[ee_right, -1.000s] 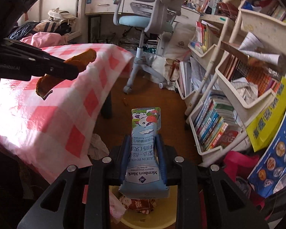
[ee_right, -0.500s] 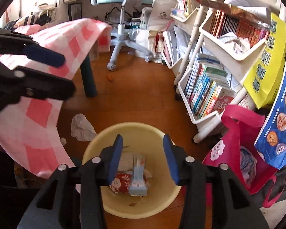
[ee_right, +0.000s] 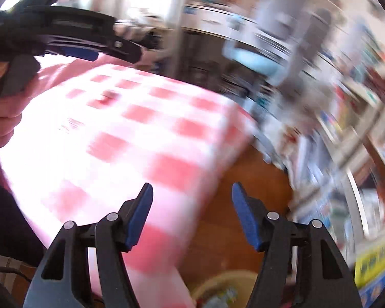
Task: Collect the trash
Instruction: 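Open both tools over the wastebasket to drop snack piece and carton, then lower the right tool onto the white tissue and close on it, then lift the white tissue with the right tool and carry it over the wastebasket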
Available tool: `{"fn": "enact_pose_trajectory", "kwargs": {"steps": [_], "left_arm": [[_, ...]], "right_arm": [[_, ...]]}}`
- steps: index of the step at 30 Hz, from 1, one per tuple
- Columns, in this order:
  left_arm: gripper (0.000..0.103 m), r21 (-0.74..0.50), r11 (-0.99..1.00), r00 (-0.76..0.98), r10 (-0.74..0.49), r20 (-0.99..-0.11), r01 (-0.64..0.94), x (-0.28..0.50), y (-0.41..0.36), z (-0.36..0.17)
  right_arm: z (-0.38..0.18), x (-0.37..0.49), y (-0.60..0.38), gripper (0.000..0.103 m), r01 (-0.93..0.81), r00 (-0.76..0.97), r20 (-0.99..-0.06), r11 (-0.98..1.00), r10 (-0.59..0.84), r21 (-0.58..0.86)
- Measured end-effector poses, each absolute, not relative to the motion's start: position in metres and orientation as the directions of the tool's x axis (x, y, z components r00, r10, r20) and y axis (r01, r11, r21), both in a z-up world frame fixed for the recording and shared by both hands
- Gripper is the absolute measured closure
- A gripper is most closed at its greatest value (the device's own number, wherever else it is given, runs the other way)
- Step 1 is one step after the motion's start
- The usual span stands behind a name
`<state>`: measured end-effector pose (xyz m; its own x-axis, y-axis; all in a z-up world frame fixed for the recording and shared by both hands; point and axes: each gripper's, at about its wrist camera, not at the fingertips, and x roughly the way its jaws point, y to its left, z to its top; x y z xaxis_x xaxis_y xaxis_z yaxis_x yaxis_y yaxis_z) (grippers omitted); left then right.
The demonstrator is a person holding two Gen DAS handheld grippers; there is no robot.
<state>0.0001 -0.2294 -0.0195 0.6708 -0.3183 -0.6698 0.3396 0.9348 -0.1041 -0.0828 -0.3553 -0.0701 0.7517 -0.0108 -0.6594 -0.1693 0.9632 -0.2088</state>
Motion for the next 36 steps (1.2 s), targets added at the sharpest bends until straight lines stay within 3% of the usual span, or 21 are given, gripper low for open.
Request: {"fn": "enact_pose_trajectory", "kwargs": {"steps": [10,19,23,31,36], "left_arm": [[0.007,-0.131,0.991,0.739,-0.114,-0.664,0.035,0.040,-0.055,-0.005],[0.007,-0.217,0.974,0.718,-0.103,-0.689,-0.068,0.063,0.009,-0.010],[0.007,-0.217,0.975,0.716,-0.119,-0.688,-0.047,0.065,0.006,-0.010],[0.007,-0.200,0.980,0.703,-0.141,-0.698,-0.003,0.074,-0.009,-0.012],[0.007,-0.211,0.977,0.689,-0.159,-0.707,0.008,0.081,-0.013,-0.015]], "right_arm": [[-0.067,0.012,-0.219,0.034,-0.405,0.716,-0.678,0.890,0.166,-0.209],[-0.084,0.086,-0.168,0.034,-0.414,0.699,-0.692,0.890,0.178,-0.190],[-0.091,0.107,-0.159,0.043,-0.401,0.688,-0.707,0.899,0.166,-0.179],[-0.107,0.137,-0.156,0.053,-0.391,0.645,-0.751,0.906,0.144,-0.161],[-0.116,0.139,-0.164,0.073,-0.390,0.621,-0.768,0.911,0.156,-0.131]]}}
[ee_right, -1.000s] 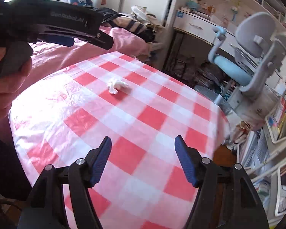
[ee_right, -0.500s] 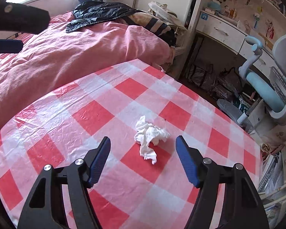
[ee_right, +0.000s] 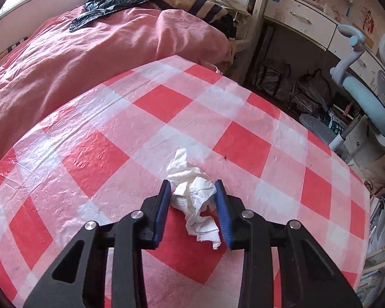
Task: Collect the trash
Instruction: 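Lift the white tissue with the right tool and carry it over the wastebasket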
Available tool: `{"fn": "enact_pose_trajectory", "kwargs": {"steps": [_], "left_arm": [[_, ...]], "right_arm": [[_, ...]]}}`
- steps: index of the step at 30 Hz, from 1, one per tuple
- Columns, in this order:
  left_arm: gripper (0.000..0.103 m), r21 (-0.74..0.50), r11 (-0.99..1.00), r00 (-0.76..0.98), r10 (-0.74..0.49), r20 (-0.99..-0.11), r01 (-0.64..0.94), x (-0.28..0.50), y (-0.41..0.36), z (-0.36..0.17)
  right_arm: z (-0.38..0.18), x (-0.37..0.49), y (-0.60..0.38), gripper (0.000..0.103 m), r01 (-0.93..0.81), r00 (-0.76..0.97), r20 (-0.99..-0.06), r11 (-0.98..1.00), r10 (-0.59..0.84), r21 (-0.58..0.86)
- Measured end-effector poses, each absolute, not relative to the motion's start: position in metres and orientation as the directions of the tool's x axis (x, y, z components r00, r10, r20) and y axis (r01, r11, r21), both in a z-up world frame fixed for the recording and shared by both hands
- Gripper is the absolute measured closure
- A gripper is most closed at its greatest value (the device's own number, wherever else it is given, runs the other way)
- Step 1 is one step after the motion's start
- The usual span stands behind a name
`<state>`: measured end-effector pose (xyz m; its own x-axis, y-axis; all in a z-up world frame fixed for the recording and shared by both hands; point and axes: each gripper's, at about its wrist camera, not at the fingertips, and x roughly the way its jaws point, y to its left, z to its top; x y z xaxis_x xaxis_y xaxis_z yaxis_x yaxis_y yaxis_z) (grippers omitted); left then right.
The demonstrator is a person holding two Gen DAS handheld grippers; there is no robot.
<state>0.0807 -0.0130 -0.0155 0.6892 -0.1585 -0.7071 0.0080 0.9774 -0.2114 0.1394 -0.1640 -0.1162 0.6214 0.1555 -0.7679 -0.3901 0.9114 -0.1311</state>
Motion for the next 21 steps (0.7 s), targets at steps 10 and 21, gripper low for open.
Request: {"fn": "enact_pose_trajectory", "kwargs": {"steps": [10,21], "left_arm": [[0.007,-0.217,0.976,0.673,-0.168,-0.720,0.012,0.083,-0.018,-0.020],[0.007,-0.170,0.982,0.676,-0.179,-0.715,0.081,0.066,-0.045,-0.016]], "right_arm": [[-0.103,0.103,-0.173,0.080,-0.432,0.640,-0.751,0.885,0.165,-0.174],[-0.066,0.020,-0.209,0.080,-0.404,0.712,-0.696,0.865,0.095,-0.296]]}}
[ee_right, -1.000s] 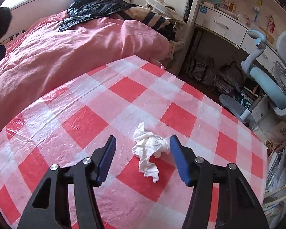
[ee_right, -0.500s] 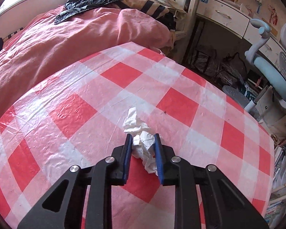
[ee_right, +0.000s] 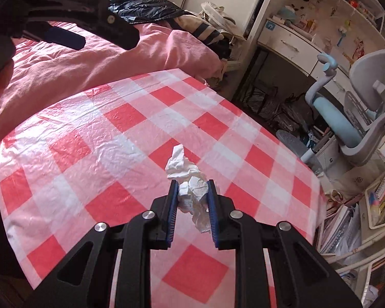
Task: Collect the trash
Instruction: 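Lift the white tissue with the right tool and carry it over the wastebasket, then open the right tool over the wastebasket and bring it back above the table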
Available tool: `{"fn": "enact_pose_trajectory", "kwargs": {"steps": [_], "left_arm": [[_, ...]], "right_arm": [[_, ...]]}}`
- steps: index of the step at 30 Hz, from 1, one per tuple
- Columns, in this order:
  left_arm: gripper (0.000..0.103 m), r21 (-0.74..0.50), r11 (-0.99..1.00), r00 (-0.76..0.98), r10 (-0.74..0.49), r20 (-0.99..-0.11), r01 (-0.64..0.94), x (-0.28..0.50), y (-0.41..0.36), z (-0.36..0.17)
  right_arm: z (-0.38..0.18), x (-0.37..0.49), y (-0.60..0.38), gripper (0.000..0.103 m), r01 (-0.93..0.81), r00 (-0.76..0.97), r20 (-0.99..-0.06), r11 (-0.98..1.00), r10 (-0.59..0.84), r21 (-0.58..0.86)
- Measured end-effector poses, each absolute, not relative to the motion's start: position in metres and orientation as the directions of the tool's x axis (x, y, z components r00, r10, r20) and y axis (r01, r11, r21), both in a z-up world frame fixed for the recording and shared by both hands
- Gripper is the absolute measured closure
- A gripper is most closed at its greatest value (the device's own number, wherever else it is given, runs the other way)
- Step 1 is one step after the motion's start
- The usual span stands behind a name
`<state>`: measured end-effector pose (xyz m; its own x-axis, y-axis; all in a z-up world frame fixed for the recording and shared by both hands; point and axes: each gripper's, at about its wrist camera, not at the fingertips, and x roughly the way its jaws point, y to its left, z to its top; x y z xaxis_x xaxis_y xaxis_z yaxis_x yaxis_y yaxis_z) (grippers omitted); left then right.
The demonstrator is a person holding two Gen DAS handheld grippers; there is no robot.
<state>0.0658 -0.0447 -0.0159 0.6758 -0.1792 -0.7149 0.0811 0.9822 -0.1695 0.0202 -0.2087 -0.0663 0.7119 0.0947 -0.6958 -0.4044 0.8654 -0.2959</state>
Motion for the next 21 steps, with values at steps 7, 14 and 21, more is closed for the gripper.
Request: {"fn": "enact_pose_trajectory", "kwargs": {"steps": [7,14,21], "left_arm": [[0.007,-0.073,0.983,0.701,-0.171,-0.692,0.168,0.039,-0.079,-0.010],[0.007,0.006,0.968,0.733,-0.186,-0.654,0.250,0.008,-0.111,-0.003],[0.007,0.086,0.950,0.766,-0.187,-0.615,0.300,-0.012,-0.133,0.003]], "right_arm": [[-0.060,-0.042,-0.294,0.080,-0.199,0.741,-0.670,0.938,-0.046,-0.285],[-0.089,-0.107,-0.411,0.080,0.143,0.657,-0.701,0.959,-0.277,-0.245],[-0.168,-0.140,-0.500,0.075,0.396,0.419,-0.830,0.897,-0.368,-0.198]]}}
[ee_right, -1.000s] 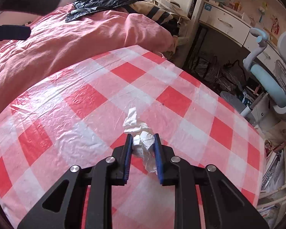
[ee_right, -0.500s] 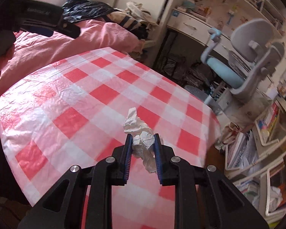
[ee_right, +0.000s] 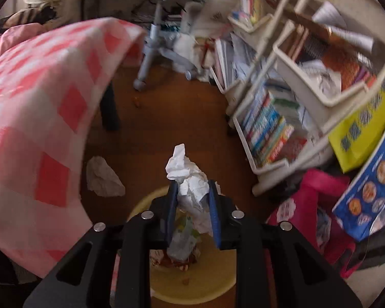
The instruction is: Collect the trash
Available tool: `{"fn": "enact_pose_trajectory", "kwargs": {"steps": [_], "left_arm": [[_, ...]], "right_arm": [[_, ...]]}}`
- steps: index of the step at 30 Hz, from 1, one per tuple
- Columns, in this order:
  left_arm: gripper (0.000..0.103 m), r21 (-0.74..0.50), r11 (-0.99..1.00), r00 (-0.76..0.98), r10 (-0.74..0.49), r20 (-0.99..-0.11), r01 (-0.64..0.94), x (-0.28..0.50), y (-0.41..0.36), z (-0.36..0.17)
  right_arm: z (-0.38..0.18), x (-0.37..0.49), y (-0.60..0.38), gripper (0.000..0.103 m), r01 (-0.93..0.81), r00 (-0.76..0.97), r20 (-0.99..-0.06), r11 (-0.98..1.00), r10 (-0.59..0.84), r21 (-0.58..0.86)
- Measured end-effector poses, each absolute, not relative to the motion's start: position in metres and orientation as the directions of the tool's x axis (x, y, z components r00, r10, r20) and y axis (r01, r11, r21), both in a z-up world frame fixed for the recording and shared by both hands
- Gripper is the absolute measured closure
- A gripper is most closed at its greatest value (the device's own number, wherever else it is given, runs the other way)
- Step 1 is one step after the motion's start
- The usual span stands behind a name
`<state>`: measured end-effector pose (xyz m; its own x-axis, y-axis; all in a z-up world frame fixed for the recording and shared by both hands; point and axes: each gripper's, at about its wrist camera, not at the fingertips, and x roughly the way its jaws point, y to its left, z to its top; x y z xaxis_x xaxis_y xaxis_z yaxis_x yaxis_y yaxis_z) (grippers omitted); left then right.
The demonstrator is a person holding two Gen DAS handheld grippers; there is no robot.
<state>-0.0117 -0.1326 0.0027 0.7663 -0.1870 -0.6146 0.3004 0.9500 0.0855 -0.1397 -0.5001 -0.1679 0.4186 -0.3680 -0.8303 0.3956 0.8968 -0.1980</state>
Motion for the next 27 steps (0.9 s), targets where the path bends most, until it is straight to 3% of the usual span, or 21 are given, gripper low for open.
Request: {"fn": "enact_pose_trajectory", "kwargs": {"steps": [3,5,12,21,27], "left_arm": [[0.007,0.075,0.949,0.768,-0.200,-0.608,0.307,-0.013,-0.134,0.006],[0.007,0.063,0.950,0.770,-0.207,-0.604,0.306,-0.013,-0.132,0.008],[0.007,0.041,0.957,0.776,-0.209,-0.596,0.289,-0.012,-0.124,0.015],[0.007,0.004,0.964,0.778,-0.212,-0.591,0.266,-0.009,-0.111,0.023],[0.007,0.021,0.973,0.782,-0.171,-0.599,0.228,-0.005,-0.101,0.022]], "right_arm": [[-0.194,-0.145,-0.520,0.059,0.476,0.328,-0.881,0.865,-0.341,-0.158],[-0.189,-0.144,-0.520,0.056,0.499,0.347,-0.876,0.856,-0.336,-0.131],[-0.109,-0.108,-0.458,0.026,0.386,0.581,-0.747,0.917,-0.324,-0.098],[-0.021,-0.062,-0.313,0.010,0.113,0.812,-0.542,0.970,-0.215,-0.215],[-0.026,-0.067,-0.267,0.009,0.076,0.888,-0.426,0.969,-0.173,-0.235]]}}
